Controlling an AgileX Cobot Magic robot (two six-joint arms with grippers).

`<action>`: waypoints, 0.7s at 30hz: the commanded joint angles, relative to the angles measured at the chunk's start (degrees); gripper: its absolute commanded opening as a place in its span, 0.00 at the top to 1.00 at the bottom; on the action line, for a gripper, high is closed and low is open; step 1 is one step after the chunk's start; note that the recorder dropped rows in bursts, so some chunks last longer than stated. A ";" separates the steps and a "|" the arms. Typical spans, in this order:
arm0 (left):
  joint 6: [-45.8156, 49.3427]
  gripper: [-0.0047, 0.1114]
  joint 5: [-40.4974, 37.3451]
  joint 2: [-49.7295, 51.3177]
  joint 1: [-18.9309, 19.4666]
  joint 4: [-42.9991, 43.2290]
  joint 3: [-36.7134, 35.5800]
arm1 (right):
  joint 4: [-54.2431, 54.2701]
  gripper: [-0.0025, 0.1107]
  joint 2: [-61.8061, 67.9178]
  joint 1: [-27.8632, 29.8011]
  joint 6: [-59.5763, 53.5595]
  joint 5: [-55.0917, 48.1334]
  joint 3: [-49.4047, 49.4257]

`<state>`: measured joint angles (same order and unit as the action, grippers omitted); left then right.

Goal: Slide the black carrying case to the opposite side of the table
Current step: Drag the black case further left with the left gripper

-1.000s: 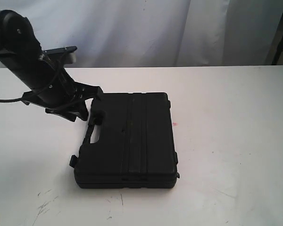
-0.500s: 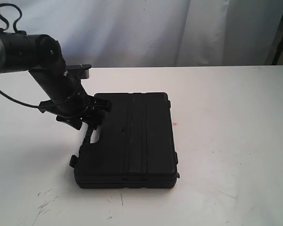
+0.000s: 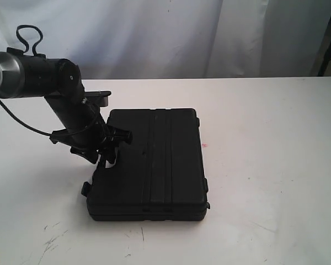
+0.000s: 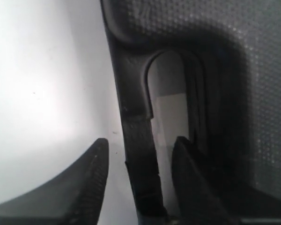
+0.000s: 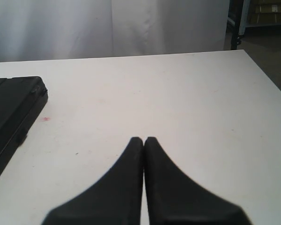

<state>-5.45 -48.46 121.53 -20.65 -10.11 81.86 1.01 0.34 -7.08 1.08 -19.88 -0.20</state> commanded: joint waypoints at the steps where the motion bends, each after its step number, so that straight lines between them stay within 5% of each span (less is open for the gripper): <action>1: -0.46 0.73 0.64 -0.04 -0.25 0.16 0.41 | 0.09 0.98 -0.34 0.44 -0.49 0.11 0.20; 6: -0.76 0.96 0.00 -0.04 -0.25 0.30 0.41 | 0.09 0.98 -0.34 0.44 -0.49 0.11 0.20; 21: -5.18 0.96 -3.78 -0.04 1.51 6.57 0.41 | 0.09 0.98 -0.34 0.44 -0.49 0.11 0.20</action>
<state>-10.49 -50.00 121.61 -20.30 -5.66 82.08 1.01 0.34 -7.08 1.08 -19.88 -0.20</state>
